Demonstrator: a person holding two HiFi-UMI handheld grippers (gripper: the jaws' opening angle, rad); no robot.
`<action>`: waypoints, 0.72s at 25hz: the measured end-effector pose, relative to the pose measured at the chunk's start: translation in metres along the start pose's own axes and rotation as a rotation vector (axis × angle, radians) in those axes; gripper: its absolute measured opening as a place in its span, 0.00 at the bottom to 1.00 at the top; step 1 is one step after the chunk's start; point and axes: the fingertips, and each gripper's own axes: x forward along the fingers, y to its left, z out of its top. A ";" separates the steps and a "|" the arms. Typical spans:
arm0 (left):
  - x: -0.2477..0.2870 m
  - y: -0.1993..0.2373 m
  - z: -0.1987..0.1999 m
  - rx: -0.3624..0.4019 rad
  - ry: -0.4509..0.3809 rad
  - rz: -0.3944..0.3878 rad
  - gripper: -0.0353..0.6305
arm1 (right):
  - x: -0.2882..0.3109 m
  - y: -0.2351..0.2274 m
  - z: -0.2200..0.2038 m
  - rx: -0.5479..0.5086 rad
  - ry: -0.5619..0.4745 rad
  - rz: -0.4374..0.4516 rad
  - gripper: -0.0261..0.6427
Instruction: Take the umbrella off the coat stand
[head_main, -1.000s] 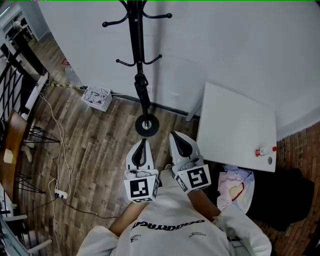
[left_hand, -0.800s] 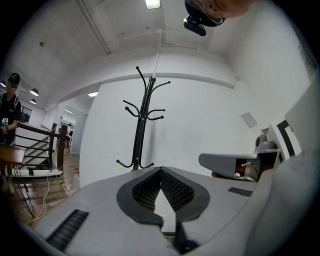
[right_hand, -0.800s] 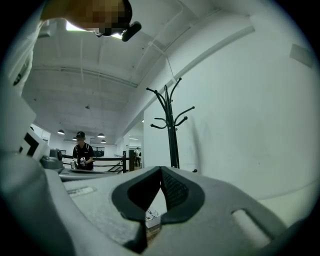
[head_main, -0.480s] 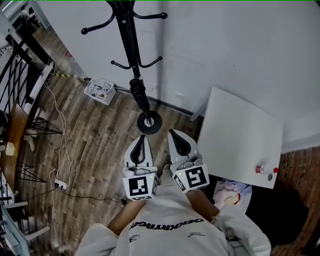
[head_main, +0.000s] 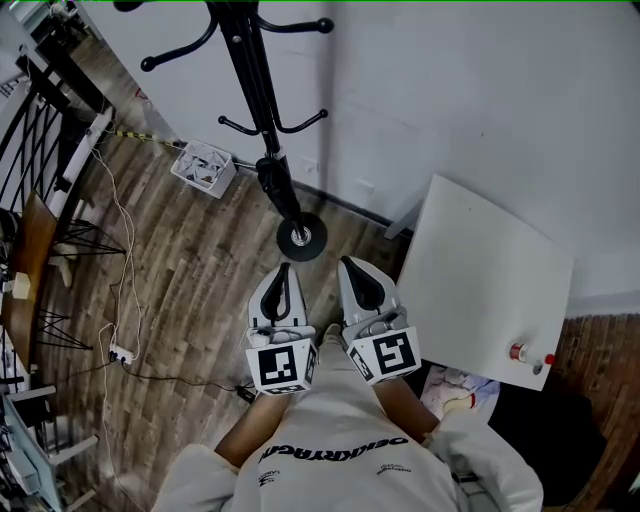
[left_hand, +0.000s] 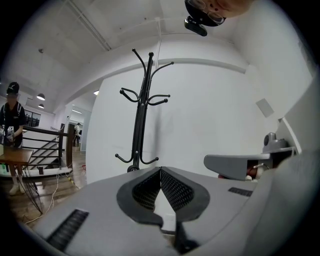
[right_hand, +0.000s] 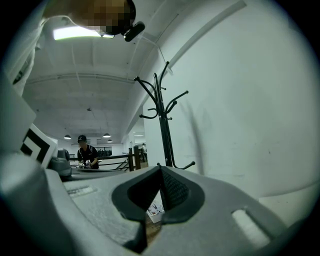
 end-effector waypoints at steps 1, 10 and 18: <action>0.003 0.003 -0.002 -0.001 0.003 0.002 0.05 | 0.002 0.000 -0.003 0.000 0.007 -0.001 0.03; 0.040 0.033 -0.028 -0.030 0.059 -0.006 0.24 | 0.013 0.007 -0.022 -0.009 0.057 -0.037 0.03; 0.071 0.051 -0.054 -0.035 0.101 -0.018 0.41 | 0.014 0.006 -0.043 -0.004 0.093 -0.090 0.03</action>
